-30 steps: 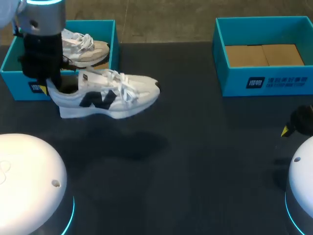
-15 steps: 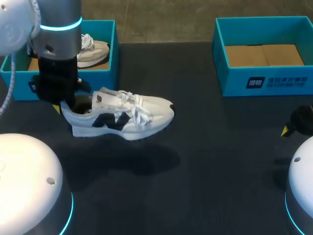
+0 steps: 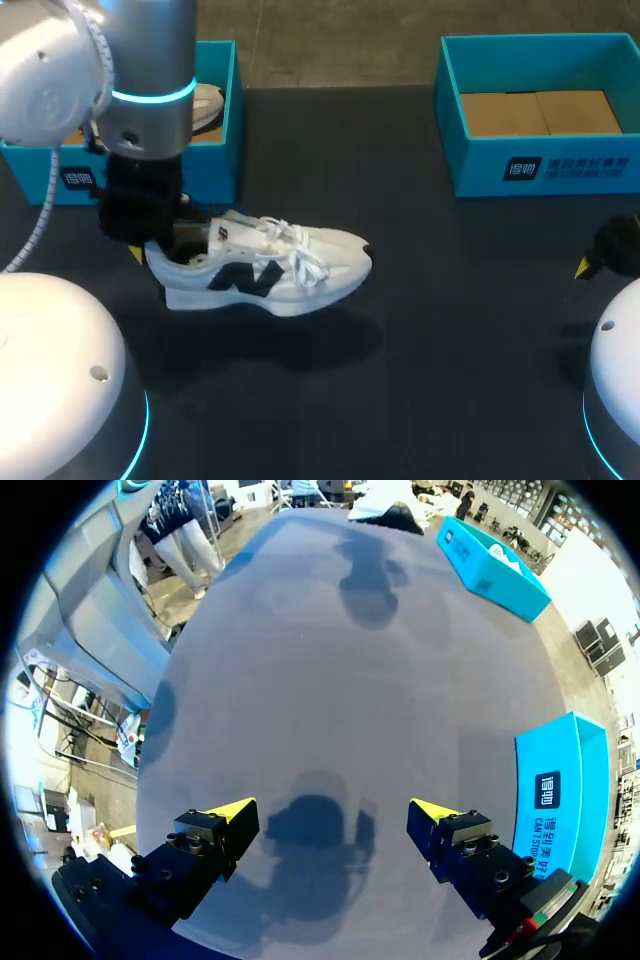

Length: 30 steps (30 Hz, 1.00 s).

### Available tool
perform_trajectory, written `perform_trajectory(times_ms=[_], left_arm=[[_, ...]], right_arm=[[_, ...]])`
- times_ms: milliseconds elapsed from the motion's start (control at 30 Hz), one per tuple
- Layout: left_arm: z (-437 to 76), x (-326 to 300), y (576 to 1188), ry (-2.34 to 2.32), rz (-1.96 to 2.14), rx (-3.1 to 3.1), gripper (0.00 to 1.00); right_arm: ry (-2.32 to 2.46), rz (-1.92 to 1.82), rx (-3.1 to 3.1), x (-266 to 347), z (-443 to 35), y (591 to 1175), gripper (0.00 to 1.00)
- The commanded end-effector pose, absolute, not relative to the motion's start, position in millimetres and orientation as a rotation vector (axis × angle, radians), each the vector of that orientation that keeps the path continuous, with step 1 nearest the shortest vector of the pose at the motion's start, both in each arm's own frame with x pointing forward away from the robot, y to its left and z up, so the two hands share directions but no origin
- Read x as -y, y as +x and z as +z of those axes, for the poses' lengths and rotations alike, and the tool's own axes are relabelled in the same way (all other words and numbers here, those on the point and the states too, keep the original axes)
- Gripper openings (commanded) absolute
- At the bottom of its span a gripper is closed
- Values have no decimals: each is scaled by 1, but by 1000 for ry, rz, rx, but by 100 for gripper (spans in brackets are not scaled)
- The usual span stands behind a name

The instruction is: Take the shoe out of the shoebox, open the shoe tongue, remove and reinsert the insole, then place the shoe into the shoebox

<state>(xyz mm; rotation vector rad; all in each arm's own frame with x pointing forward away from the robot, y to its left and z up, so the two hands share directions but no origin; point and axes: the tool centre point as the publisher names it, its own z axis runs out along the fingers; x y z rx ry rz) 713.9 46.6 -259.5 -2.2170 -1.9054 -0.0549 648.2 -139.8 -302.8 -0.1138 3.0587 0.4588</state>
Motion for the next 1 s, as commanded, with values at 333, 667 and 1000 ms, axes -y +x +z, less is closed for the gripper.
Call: perform_trajectory(times_ms=[333, 667, 1000], left_arm=[[-280, -15, 702, -2175, -94, 1882, 0], [-282, -12, 698, -2169, -111, 1886, 0], [-309, 11, 680, -2108, -139, 1853, 0]], right_arm=[[-112, 452, -3058, 139, -303, 647, 100], [-112, 452, -3058, 139, -303, 647, 100], [-112, 452, -3058, 139, -303, 647, 100]])
